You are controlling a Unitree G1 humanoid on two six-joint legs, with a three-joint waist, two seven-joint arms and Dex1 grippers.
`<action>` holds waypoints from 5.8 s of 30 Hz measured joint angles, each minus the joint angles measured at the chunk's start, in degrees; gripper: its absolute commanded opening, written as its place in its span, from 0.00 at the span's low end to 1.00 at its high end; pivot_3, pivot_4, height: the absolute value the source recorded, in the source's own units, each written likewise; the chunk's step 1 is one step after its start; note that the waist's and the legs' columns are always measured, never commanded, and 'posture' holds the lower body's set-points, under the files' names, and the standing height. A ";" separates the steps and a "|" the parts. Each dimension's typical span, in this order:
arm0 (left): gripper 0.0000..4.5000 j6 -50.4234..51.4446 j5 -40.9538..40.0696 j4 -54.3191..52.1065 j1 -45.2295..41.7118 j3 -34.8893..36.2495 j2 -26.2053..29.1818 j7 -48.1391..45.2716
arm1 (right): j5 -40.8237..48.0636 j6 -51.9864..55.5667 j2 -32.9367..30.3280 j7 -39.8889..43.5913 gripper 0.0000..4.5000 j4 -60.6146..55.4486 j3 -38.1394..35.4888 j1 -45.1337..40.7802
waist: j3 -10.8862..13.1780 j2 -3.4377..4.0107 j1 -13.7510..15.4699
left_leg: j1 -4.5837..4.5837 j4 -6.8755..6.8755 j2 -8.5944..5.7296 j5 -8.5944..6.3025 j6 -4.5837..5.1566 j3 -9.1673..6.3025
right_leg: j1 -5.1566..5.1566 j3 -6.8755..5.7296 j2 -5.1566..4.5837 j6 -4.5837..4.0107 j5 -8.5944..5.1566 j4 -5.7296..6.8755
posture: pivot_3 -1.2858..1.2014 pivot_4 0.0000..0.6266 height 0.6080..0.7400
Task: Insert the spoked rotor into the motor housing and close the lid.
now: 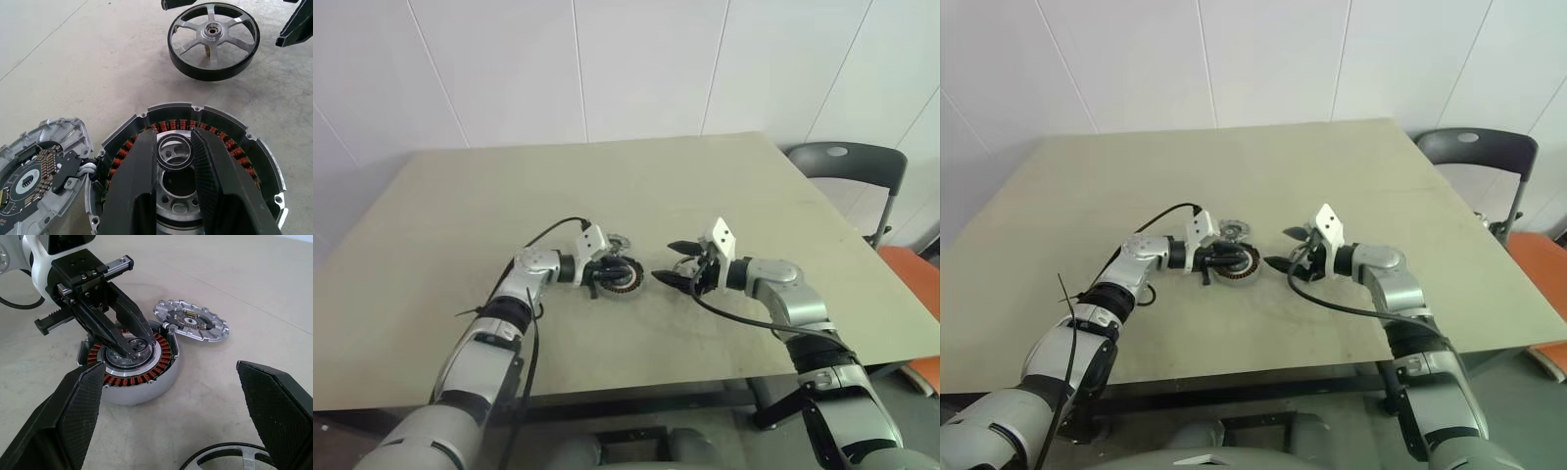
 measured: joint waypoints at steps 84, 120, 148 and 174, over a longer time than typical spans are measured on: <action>0.16 2.72 0.85 -3.17 2.40 0.55 0.88 -0.02 | 0.05 0.27 0.01 -0.78 1.00 -0.44 0.00 1.02 | -0.02 -0.02 0.03 | 0.12 0.16 0.00 0.00 0.00 0.01 | 0.11 0.01 0.00 0.00 0.01 0.16 | 0.52 0.00 1.00; 0.47 15.12 -9.17 -7.30 0.37 8.78 -0.45 2.17 | 0.02 0.16 0.25 -0.90 1.00 -0.34 0.00 0.97 | -0.02 -0.03 0.00 | 0.09 0.16 -0.01 0.00 0.00 0.00 | 0.08 0.02 -0.01 0.00 0.01 0.16 | 0.52 0.00 1.00; 0.01 12.38 -3.79 -11.71 6.58 2.34 -1.26 6.05 | 0.00 -0.25 0.35 -1.79 1.00 -0.33 0.00 0.93 | -0.02 -0.03 -0.04 | 0.09 0.15 -0.02 0.00 0.00 0.02 | 0.07 0.04 0.00 -0.01 0.01 0.17 | 0.52 0.00 1.00; 0.01 15.36 -2.59 -20.92 10.92 -1.70 -1.21 3.13 | -0.07 -1.33 0.77 -2.41 1.00 0.52 0.01 -0.43 | -0.03 -0.04 -0.03 | 0.14 0.19 -0.01 0.00 0.00 0.00 | 0.14 0.03 -0.02 -0.01 0.01 0.17 | 0.52 0.00 1.00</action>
